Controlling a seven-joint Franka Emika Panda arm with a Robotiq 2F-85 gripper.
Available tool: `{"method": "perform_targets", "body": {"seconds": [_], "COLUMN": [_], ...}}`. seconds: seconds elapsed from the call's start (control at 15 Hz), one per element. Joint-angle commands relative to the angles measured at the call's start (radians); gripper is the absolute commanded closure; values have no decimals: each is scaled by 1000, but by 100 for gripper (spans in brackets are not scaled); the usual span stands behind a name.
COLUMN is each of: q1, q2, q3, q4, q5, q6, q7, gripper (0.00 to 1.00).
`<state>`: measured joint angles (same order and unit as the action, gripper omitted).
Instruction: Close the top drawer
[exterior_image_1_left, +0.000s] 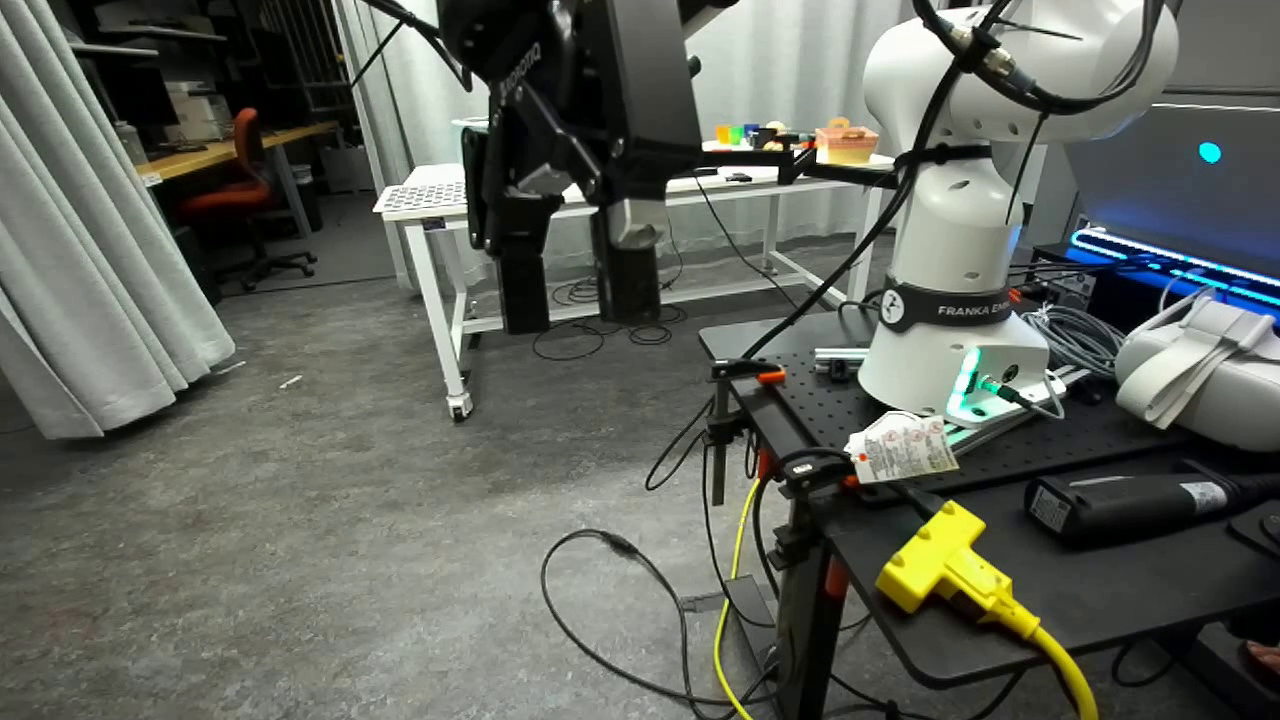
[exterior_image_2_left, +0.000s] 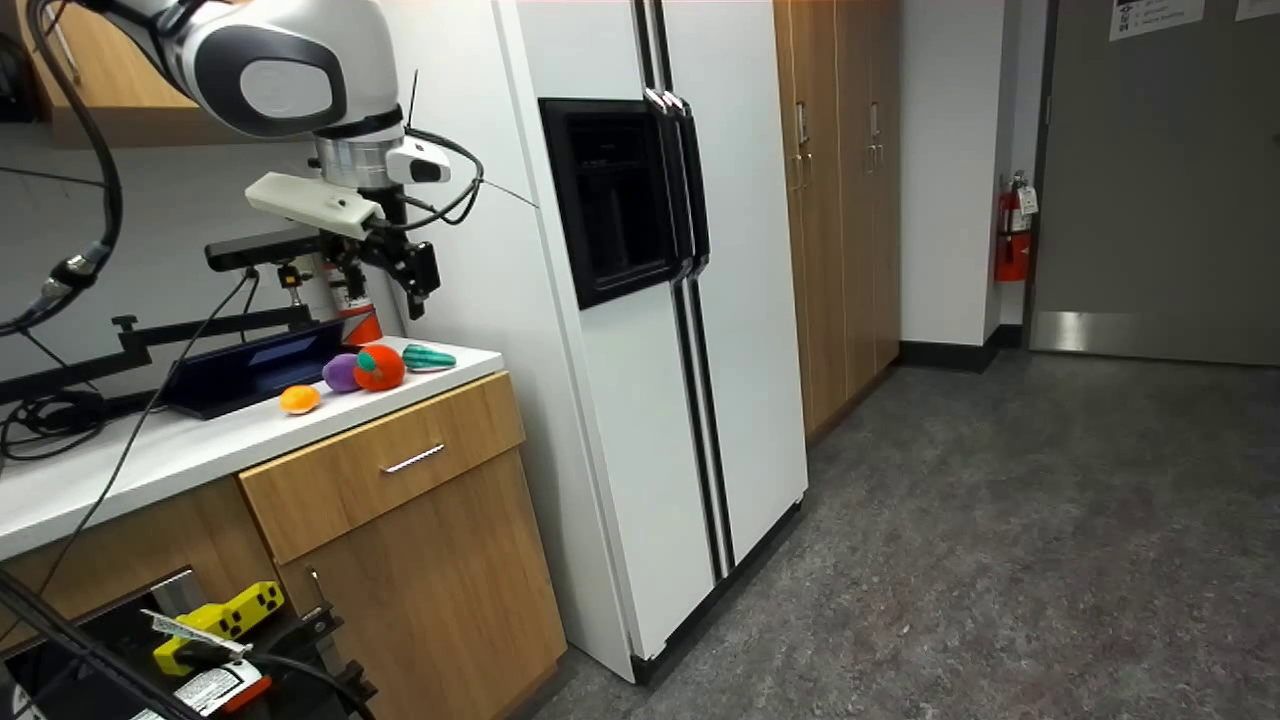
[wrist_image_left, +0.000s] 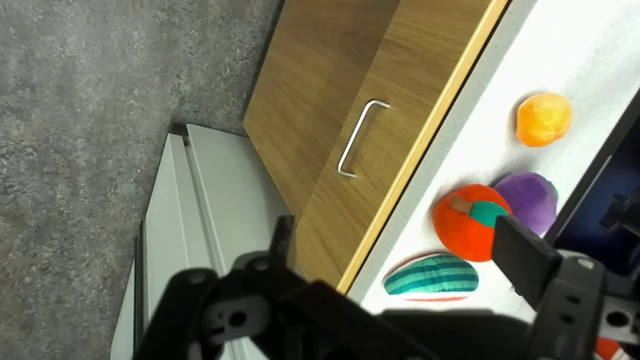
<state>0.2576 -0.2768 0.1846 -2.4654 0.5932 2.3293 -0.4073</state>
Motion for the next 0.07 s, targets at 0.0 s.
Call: {"method": "perform_targets", "body": {"seconds": [0.0], "q1": [18], "q2": [0], "q3": [-18], "q4": [1], "q5": [-8], "q6": [0], "q7": [6], "gripper": [0]}}
